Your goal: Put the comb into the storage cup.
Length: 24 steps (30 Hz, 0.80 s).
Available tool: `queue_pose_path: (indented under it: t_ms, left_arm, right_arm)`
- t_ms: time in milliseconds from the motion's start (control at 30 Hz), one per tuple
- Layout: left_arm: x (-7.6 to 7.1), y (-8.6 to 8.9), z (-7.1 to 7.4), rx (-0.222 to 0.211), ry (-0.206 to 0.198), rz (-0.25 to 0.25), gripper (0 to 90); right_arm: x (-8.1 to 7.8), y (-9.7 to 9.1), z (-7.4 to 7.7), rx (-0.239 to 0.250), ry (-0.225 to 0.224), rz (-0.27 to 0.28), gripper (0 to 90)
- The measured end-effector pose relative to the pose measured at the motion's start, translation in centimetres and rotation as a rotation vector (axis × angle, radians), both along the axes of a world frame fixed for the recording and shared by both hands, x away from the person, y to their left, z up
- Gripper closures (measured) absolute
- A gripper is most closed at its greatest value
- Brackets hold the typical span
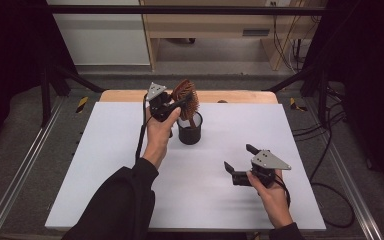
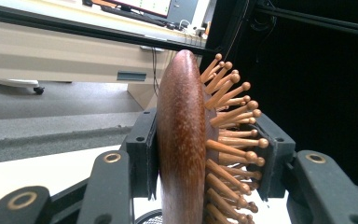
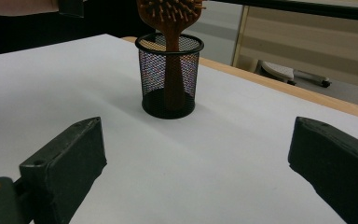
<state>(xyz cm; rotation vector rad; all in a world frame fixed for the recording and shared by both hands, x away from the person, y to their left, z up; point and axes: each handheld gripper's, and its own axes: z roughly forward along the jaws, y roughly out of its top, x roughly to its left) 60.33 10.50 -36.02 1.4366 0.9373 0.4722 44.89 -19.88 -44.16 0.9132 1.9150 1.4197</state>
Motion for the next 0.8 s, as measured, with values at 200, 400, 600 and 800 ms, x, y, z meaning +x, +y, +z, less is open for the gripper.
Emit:
queue_pose_path:
  t_ms: [200,400,600,800]
  left_arm:
    - [-0.04,0.04,-0.09,-0.007,-0.002,0.003,50.9]
    - [-0.03,0.09,-0.11,-0.005,-0.001,-0.002,50.9]
    - [0.02,0.30,-0.18,-0.005,0.000,-0.002,50.6]
    - [0.22,0.71,-0.30,-0.008,0.004,0.000,50.0]
  right_arm:
    - [0.00,0.04,-0.02,-0.001,0.001,0.001,4.1]
    - [0.00,0.05,-0.02,-0.002,0.002,0.002,4.1]
    - [0.00,0.09,-0.04,-0.003,0.004,0.002,4.1]
    - [0.02,0.14,-0.06,-0.004,0.005,0.002,4.0]
